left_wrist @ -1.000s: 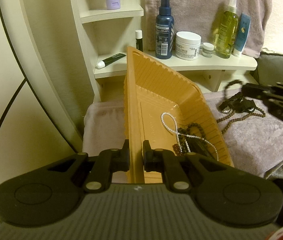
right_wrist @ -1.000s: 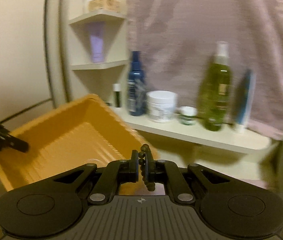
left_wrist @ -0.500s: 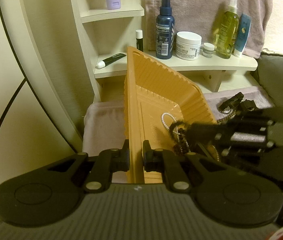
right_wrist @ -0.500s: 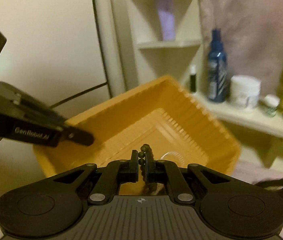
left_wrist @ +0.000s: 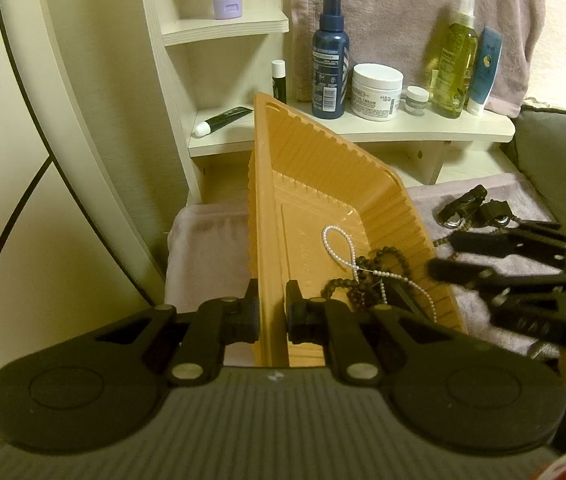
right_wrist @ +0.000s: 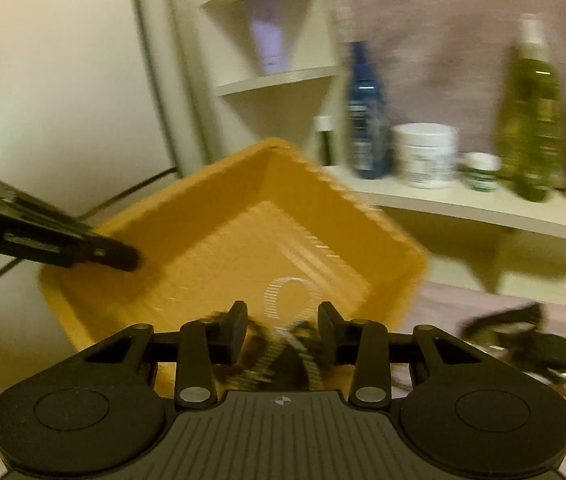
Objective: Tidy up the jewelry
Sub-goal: 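Move the right gripper to the black watch and grasp its strap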
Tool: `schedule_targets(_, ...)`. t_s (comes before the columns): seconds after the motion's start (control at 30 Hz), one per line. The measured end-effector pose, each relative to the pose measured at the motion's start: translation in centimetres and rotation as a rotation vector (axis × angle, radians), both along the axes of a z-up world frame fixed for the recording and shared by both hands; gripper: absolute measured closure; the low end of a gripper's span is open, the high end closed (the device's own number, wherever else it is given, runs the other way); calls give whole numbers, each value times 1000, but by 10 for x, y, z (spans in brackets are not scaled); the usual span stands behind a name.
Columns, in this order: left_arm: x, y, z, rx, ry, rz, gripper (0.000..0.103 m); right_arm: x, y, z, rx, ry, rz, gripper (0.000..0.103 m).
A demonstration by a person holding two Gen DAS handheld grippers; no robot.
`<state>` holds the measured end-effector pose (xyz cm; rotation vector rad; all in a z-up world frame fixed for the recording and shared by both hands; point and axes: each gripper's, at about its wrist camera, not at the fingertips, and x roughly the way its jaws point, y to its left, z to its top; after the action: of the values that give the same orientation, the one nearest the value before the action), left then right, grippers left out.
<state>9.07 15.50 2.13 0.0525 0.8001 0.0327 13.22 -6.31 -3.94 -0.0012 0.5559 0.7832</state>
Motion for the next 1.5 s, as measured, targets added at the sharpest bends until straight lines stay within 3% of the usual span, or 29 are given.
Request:
schedule_targets(0.3, 0, 0, 1, 2, 1, -1, 93, 9, -67, -11, -69, -9, -193, 63)
schedule_targets(0.73, 1, -1, 2, 6, 0, 0, 93, 33, -117, -31, -233, -24, -327, 63)
schedule_targets(0.97, 1, -2, 2, 5, 2, 3, 93, 52, -107, -38, -318, -64, -297, 61)
schedule_targets(1.3, 1, 0, 0, 0, 4, 7, 93, 70, -82, -59, -557, -192, -215, 61)
schedule_targets(1.5, 1, 1, -1, -1, 5, 9, 93, 70, -73, -66, -605, -274, -173, 61)
